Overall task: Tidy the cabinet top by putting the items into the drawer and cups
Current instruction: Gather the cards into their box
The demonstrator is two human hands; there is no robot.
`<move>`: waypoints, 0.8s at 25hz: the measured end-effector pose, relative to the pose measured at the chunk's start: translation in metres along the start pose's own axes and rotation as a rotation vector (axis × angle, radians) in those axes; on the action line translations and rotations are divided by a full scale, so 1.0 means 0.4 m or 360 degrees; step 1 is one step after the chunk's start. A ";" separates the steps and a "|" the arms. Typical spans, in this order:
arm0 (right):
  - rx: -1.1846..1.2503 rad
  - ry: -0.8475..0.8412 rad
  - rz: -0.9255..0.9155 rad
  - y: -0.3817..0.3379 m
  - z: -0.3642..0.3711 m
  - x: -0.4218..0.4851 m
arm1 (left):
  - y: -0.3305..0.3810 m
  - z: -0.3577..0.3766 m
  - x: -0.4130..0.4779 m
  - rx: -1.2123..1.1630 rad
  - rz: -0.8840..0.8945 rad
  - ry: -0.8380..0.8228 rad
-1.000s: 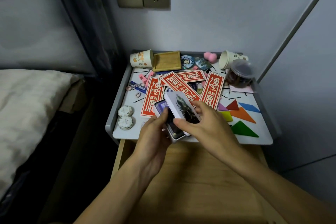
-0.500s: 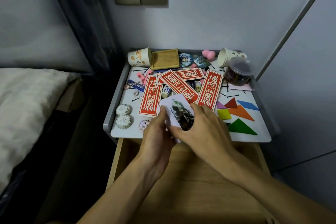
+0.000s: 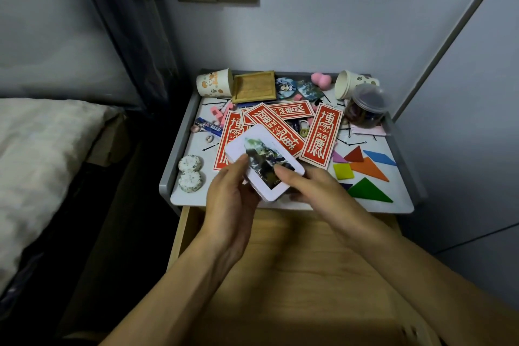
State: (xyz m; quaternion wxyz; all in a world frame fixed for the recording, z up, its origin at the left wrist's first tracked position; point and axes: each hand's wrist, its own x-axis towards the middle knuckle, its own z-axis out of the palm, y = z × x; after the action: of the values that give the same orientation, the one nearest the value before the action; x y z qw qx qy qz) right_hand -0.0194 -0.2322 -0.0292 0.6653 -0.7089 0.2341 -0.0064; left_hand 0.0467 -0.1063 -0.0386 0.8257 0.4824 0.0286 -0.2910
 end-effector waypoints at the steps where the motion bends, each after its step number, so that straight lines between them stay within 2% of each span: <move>1: 0.0119 -0.0050 0.0087 0.002 -0.006 0.001 | 0.002 -0.003 0.002 0.0032 0.0017 -0.0008; 3: 0.0187 -0.0154 0.0183 0.001 -0.012 -0.003 | 0.012 -0.013 0.006 0.0254 0.0064 0.0048; 5: 0.0112 -0.0297 0.0194 -0.001 -0.021 -0.009 | 0.033 -0.035 0.017 0.0634 0.0156 0.0180; 9: -0.0151 -0.0520 0.0167 0.007 -0.020 -0.032 | 0.062 -0.081 0.031 0.1767 0.0477 0.0047; 11: -0.0159 -0.0572 0.0212 0.020 -0.006 -0.040 | 0.052 -0.092 0.035 0.2110 0.0552 0.0095; 15: -0.0177 -0.0603 0.0242 0.029 0.010 -0.047 | 0.047 -0.090 0.030 0.2262 0.0505 0.0109; 18: 0.0186 -0.0524 0.0287 0.039 0.022 -0.050 | 0.048 -0.122 0.042 0.1987 0.0379 0.0163; 20: 0.0297 -0.0475 0.0289 0.049 0.042 -0.062 | 0.049 -0.139 0.037 0.1793 0.0298 0.0174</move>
State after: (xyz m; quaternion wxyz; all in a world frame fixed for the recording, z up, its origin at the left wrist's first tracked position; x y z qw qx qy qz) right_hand -0.0424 -0.2083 -0.0421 0.7533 -0.6132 0.1943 0.1372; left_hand 0.0818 -0.0606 -0.0579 0.4607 0.8628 -0.1311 -0.1615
